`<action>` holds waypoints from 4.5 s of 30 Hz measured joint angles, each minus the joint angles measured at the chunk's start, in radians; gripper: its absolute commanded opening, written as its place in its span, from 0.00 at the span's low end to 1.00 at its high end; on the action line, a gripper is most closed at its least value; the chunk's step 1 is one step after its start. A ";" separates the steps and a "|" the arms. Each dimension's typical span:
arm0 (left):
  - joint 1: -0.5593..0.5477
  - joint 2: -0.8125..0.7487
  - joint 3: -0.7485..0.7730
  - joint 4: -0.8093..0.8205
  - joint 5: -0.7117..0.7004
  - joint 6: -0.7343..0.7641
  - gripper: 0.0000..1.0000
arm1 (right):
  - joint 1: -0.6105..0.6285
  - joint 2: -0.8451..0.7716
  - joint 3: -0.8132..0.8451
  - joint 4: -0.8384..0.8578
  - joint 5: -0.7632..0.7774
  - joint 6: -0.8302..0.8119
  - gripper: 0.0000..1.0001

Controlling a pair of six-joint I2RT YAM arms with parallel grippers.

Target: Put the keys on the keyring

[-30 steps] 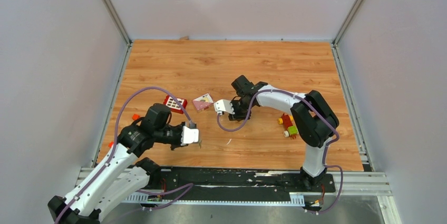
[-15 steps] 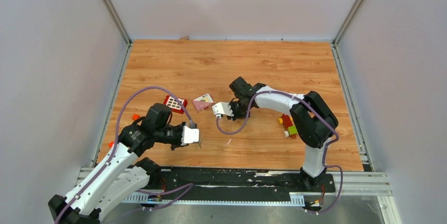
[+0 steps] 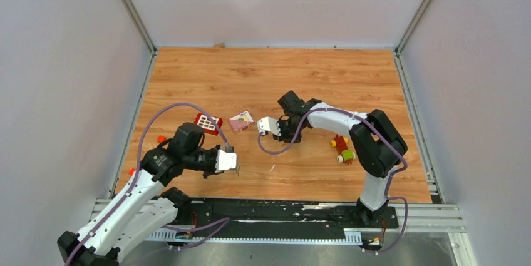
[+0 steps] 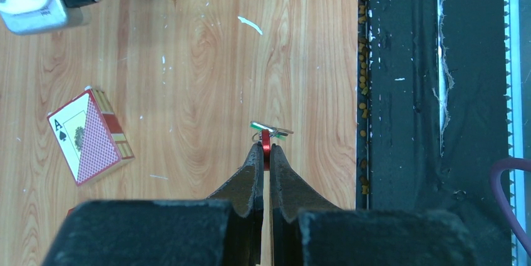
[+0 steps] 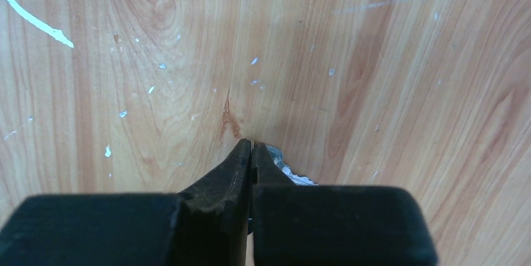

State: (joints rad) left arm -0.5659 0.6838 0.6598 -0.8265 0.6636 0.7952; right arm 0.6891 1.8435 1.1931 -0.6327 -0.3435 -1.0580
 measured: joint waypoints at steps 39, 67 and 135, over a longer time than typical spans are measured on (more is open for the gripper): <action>0.000 -0.002 -0.007 0.016 0.005 0.000 0.00 | -0.129 -0.093 -0.063 -0.001 -0.145 -0.001 0.34; 0.000 0.000 -0.012 0.024 0.005 0.000 0.00 | -0.088 -0.038 -0.052 -0.021 -0.112 -0.071 0.15; 0.000 0.384 0.266 0.411 0.296 -0.373 0.00 | 0.092 -0.741 -0.117 0.065 -0.260 0.203 0.00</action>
State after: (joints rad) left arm -0.5659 1.0679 0.9257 -0.4152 0.9600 0.4221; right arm 0.7807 1.1023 1.0763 -0.5678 -0.6033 -0.8551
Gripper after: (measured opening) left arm 0.051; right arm 0.011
